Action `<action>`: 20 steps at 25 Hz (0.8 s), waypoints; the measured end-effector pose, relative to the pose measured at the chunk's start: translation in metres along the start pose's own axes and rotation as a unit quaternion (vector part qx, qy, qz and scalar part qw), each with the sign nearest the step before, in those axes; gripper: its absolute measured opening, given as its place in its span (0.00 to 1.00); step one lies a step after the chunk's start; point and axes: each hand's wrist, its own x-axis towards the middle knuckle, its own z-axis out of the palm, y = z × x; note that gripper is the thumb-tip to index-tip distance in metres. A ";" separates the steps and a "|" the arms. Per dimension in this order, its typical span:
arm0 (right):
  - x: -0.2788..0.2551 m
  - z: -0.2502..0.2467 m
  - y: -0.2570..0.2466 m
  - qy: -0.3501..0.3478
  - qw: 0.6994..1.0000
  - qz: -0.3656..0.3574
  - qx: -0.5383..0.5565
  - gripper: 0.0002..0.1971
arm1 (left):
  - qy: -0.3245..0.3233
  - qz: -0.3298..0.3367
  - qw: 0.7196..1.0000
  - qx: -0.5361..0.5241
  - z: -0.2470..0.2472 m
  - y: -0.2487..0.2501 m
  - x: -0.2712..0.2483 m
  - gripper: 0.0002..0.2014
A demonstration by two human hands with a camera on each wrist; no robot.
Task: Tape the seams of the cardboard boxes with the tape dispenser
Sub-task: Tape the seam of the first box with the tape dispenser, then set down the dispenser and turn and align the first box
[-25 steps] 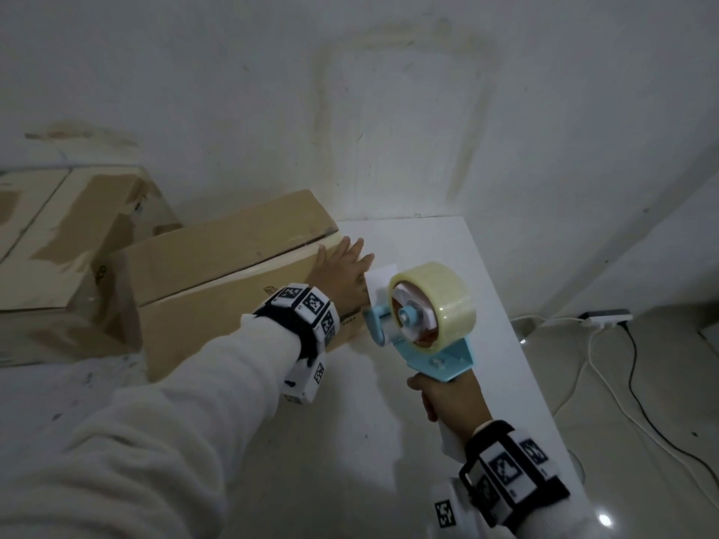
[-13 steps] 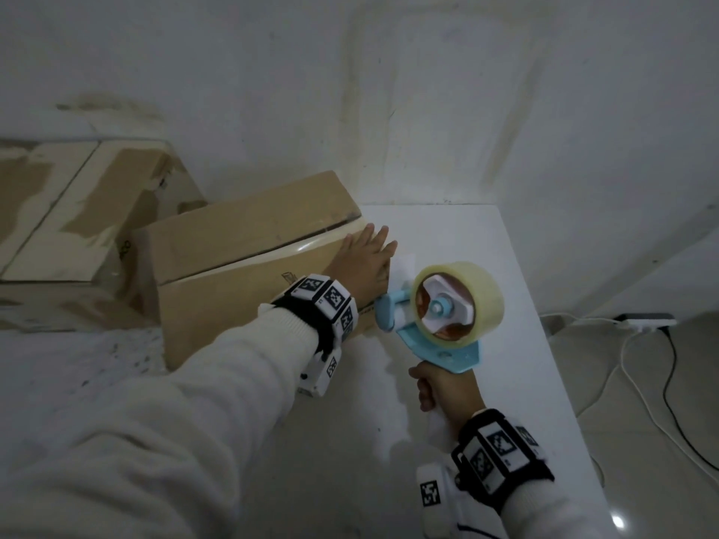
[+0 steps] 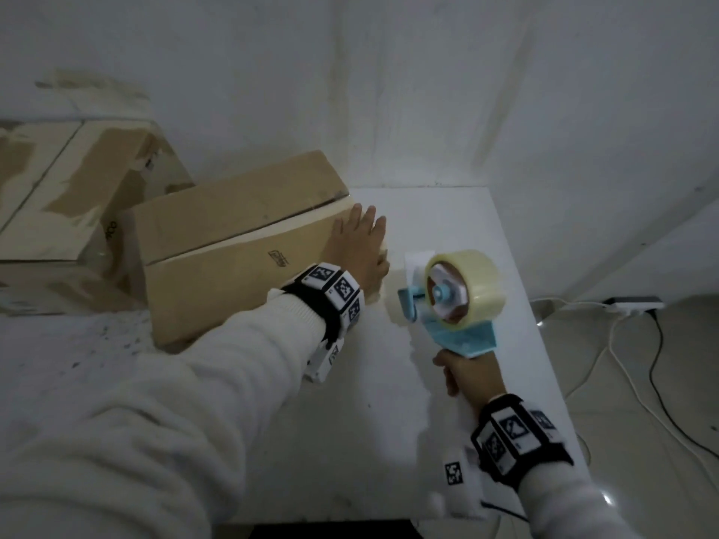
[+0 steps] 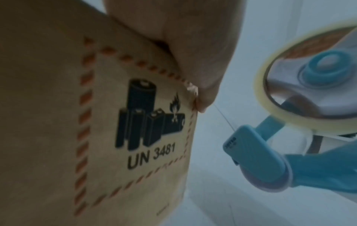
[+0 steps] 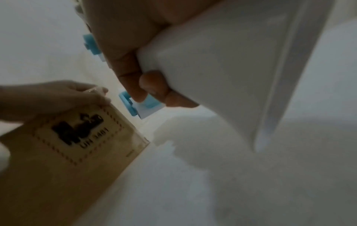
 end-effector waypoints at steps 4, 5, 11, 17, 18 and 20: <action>-0.008 -0.023 0.010 -0.040 0.952 -0.095 -0.289 0.06 | 0.013 0.026 0.999 0.013 -0.001 0.000 0.000 0.27; -0.009 -0.025 0.011 -0.078 0.922 -0.110 -0.362 0.12 | 0.011 0.034 0.999 0.014 -0.002 -0.001 0.000 0.26; -0.002 0.008 0.013 -0.225 0.756 -0.288 -0.543 0.24 | -0.008 0.135 0.989 0.054 -0.002 -0.007 0.001 0.33; 0.011 0.051 0.008 -0.210 0.695 -0.340 -0.598 0.24 | -0.006 0.168 0.985 0.032 -0.002 -0.015 0.000 0.43; 0.012 0.055 0.006 -0.201 0.688 -0.342 -0.608 0.25 | -0.002 0.167 0.986 0.026 -0.002 -0.016 -0.001 0.44; 0.011 0.059 0.000 -0.186 0.676 -0.333 -0.631 0.28 | 0.019 0.163 0.986 0.012 -0.002 -0.019 -0.005 0.47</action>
